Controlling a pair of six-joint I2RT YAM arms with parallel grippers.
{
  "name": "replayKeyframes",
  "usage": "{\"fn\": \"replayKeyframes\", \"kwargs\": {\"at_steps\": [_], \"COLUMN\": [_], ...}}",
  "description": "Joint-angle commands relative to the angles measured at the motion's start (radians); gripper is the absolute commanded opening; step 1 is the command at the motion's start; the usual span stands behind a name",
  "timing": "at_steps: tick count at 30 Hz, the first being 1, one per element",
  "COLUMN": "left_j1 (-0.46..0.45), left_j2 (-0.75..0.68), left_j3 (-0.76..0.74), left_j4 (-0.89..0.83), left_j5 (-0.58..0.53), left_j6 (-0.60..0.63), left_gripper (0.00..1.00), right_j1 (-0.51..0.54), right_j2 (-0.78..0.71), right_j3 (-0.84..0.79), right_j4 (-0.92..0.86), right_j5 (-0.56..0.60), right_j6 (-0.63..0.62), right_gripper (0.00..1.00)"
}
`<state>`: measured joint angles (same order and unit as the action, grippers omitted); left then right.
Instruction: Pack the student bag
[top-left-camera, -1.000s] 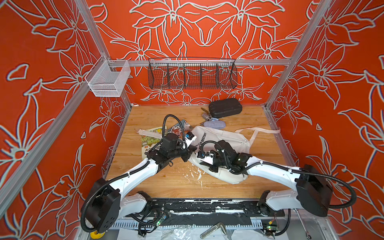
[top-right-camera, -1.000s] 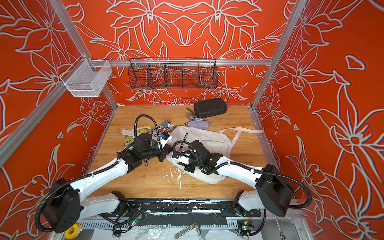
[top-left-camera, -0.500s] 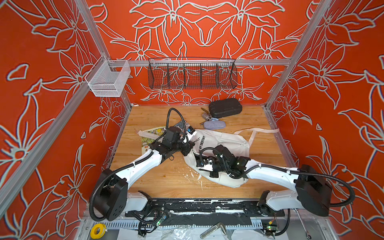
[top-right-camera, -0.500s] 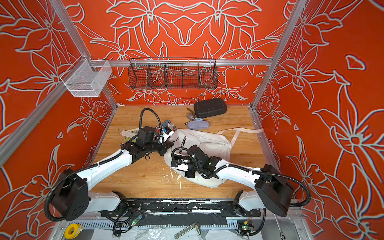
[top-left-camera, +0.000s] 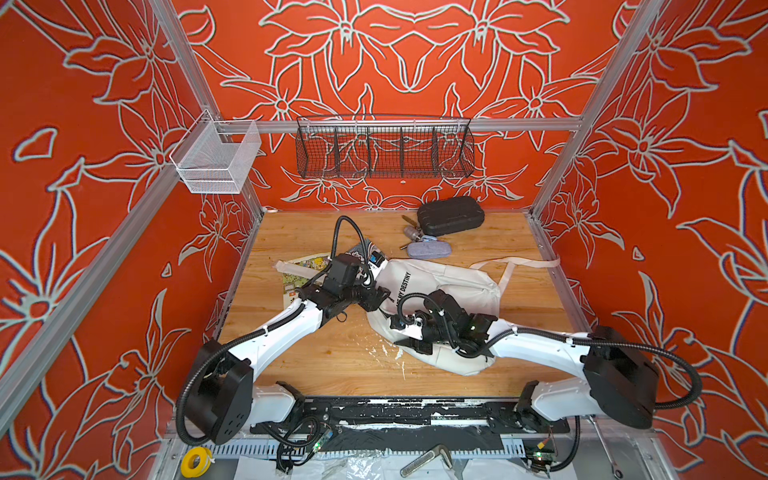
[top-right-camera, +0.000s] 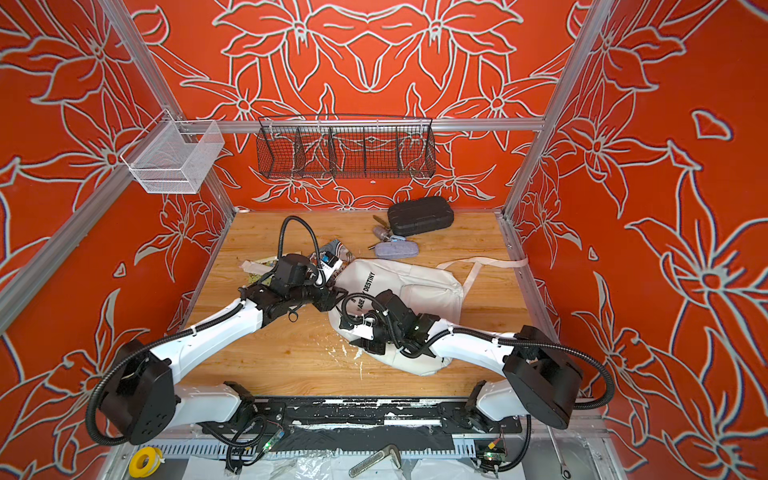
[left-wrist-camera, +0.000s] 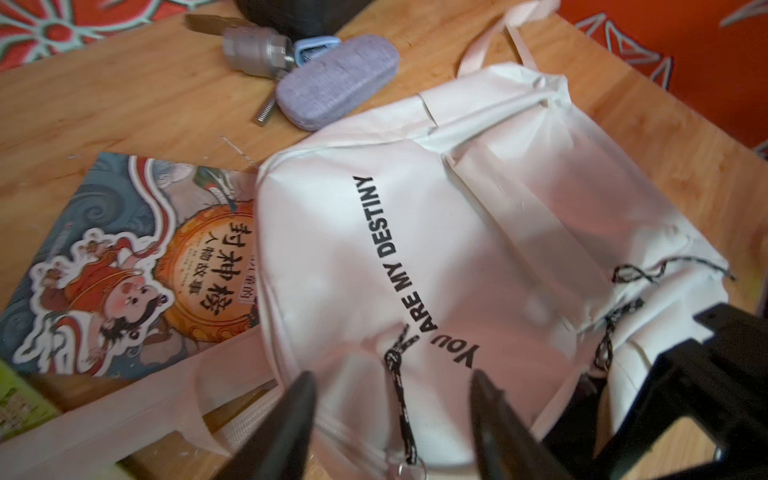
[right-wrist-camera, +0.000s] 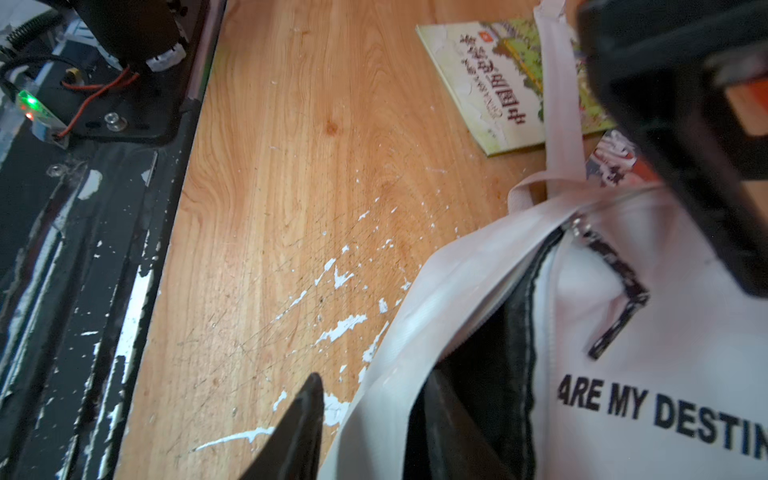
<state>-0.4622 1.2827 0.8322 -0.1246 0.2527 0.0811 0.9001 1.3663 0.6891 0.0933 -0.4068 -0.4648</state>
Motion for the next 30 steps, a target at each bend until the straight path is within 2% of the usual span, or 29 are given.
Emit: {"fn": "replayKeyframes", "kwargs": {"at_steps": [1, 4, 7, 10, 12, 15, 23, 30], "left_j1": [0.015, 0.043, 0.076, 0.083, 0.083, 0.082, 0.062, 0.053], "left_j2": [-0.084, -0.101, -0.101, -0.124, -0.143, -0.163, -0.178, -0.11], "left_j3": [-0.019, 0.0, 0.022, -0.016, -0.058, -0.108, -0.199, -0.204], "left_j4": [0.046, -0.007, -0.09, -0.092, -0.066, -0.045, -0.018, -0.002], "left_j5": [-0.109, -0.124, -0.09, -0.036, -0.003, 0.055, 0.116, 0.145], "left_j6": [-0.112, -0.201, -0.299, -0.387, -0.449, -0.511, -0.549, -0.546], "left_gripper": [0.88, 0.91, 0.84, 0.78, 0.76, 0.72, 0.72, 0.71], "right_j1": [-0.023, -0.054, -0.111, -0.197, -0.223, -0.226, -0.224, -0.213], "right_j2": [-0.046, -0.05, -0.042, -0.015, 0.035, 0.149, 0.359, 0.44], "right_j3": [0.025, 0.059, 0.088, 0.104, 0.125, 0.212, 0.336, 0.396], "right_j4": [0.047, -0.014, -0.061, -0.019, 0.005, -0.056, 0.024, 0.027], "right_j5": [-0.034, 0.018, 0.035, -0.009, -0.026, -0.047, -0.139, -0.182], "right_j6": [0.039, 0.004, -0.054, -0.1, -0.163, -0.256, -0.229, -0.21], "right_gripper": [0.44, 0.44, 0.43, 0.42, 0.41, 0.41, 0.42, 0.41]}}
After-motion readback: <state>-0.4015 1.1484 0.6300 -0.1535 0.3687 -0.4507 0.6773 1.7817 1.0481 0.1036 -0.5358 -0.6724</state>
